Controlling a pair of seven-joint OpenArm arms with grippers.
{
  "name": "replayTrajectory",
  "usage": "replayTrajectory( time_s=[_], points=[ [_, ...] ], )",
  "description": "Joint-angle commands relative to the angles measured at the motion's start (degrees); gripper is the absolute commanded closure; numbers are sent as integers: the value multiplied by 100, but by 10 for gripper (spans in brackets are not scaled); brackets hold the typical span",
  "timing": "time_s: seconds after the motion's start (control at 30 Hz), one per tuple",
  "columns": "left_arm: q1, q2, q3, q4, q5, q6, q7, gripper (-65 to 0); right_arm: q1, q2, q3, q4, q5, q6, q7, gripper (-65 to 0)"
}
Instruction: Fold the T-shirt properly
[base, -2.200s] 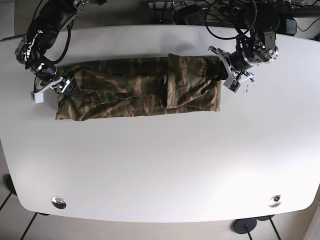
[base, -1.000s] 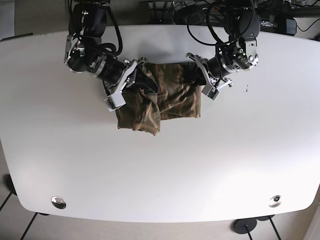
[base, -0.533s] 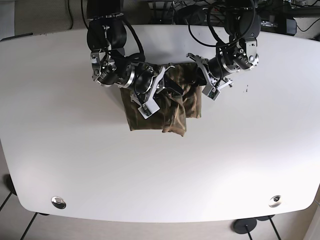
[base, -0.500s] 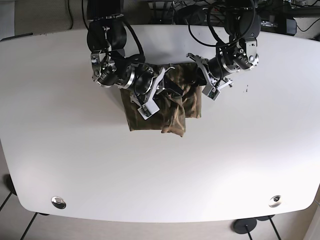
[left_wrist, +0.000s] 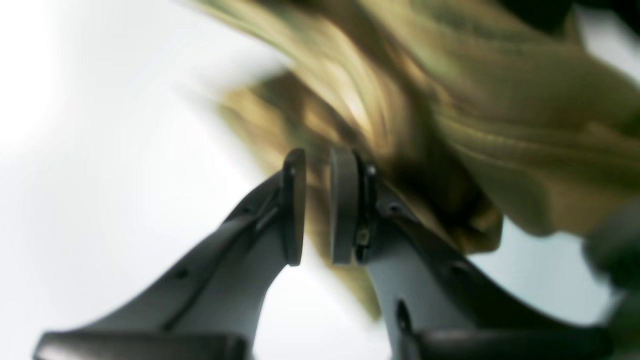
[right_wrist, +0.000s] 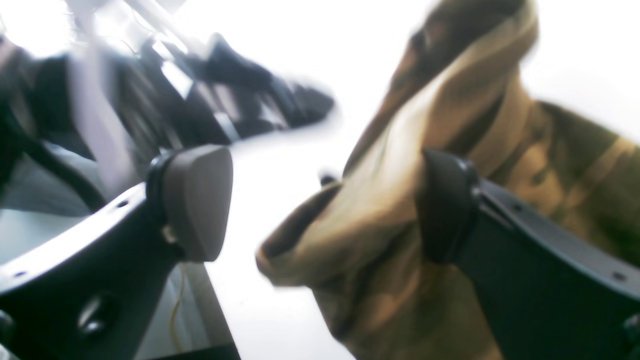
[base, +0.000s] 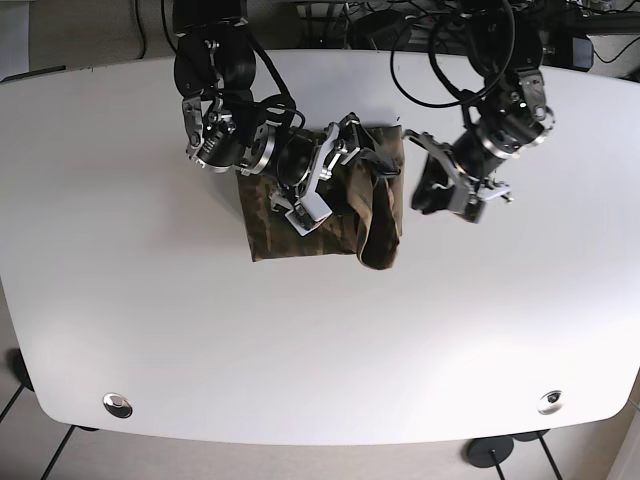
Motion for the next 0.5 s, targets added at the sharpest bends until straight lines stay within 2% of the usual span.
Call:
replayTrajectory(
  time_s=[0.03, 0.27, 0.43, 0.5],
  points=[
    [126, -80, -506, 185, -32, -3, -32, -74, 38, 85, -1, 128, 107, 44, 134, -537],
    [223, -959, -2361, -132, -32, -3, -41, -74, -103, 120, -1, 49, 81, 44, 134, -537],
    [240, -1082, -2185, -88, -32, -3, -41, -74, -59, 111, -10, -531, 72, 44, 160, -536],
    [258, -1020, -1939, 79, -32, -3, -41, -74, -50, 93, -19, -795, 72, 88, 169, -495]
  ],
)
